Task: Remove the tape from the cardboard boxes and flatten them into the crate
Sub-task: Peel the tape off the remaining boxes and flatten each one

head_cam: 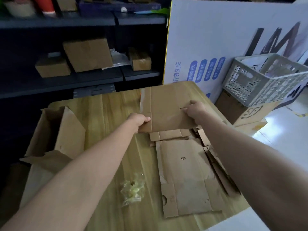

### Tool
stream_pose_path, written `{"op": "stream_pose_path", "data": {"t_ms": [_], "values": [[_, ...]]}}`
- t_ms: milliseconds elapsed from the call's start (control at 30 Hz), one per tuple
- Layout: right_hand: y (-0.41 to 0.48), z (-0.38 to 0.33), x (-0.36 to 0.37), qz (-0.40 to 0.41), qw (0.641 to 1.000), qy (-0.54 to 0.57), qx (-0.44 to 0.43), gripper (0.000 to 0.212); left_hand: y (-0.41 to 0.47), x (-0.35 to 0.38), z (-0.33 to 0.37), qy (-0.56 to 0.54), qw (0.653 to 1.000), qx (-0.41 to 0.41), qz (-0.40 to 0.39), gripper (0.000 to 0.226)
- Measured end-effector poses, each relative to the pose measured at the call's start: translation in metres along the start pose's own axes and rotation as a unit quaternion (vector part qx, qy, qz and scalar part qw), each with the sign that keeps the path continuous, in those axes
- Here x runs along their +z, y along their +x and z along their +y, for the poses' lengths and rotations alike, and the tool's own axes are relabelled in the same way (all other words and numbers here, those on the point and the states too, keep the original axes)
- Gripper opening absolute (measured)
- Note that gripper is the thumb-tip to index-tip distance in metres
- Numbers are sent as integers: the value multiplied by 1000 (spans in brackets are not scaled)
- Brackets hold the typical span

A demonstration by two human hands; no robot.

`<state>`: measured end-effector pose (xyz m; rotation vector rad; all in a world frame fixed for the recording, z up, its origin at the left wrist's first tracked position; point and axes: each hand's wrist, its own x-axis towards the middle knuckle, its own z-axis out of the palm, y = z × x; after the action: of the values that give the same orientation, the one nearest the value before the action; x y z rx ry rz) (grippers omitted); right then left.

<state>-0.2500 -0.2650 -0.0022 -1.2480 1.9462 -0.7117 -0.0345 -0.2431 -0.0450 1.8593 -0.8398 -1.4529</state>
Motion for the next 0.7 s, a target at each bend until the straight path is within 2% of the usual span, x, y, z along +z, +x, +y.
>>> {"op": "stream_pose_path", "data": {"t_ms": [100, 200, 433, 533, 600, 700], "values": [[36, 13, 6, -37, 999, -7, -8, 58, 21, 17, 4, 47, 998, 10, 48, 41], [68, 39, 23, -84, 996, -19, -1, 56, 41, 34, -6, 95, 994, -15, 54, 56], [119, 90, 59, -117, 978, -173, -1, 35, 82, 61, -40, 188, 980, -28, 66, 55], [130, 100, 73, -140, 961, -238, -12, 42, 94, 73, -46, 221, 972, -27, 80, 49], [135, 101, 79, -150, 960, -237, -13, 49, 100, 79, -46, 241, 966, -21, 90, 46], [141, 103, 81, -163, 958, -237, -16, 51, 108, 81, -45, 278, 954, -9, 109, 65]]}}
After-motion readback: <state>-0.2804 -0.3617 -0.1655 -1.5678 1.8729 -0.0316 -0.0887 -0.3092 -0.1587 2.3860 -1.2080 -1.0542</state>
